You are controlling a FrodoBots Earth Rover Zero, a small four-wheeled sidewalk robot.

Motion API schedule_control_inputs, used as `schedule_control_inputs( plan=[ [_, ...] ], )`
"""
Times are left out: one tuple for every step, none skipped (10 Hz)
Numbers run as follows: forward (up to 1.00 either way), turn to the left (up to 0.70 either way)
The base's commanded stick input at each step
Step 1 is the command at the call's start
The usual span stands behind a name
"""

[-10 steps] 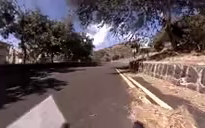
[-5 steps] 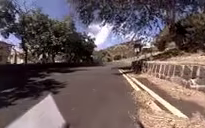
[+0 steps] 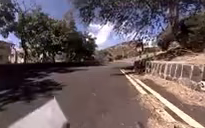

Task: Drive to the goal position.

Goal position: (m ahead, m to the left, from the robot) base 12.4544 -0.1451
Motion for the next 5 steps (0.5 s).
schedule_control_inputs(
  plan=[
    [0.5, 0.0],
    [0.5, 0.0],
    [0.5, 0.0],
    [0.5, 0.0],
    [0.5, 0.0]
  ],
)
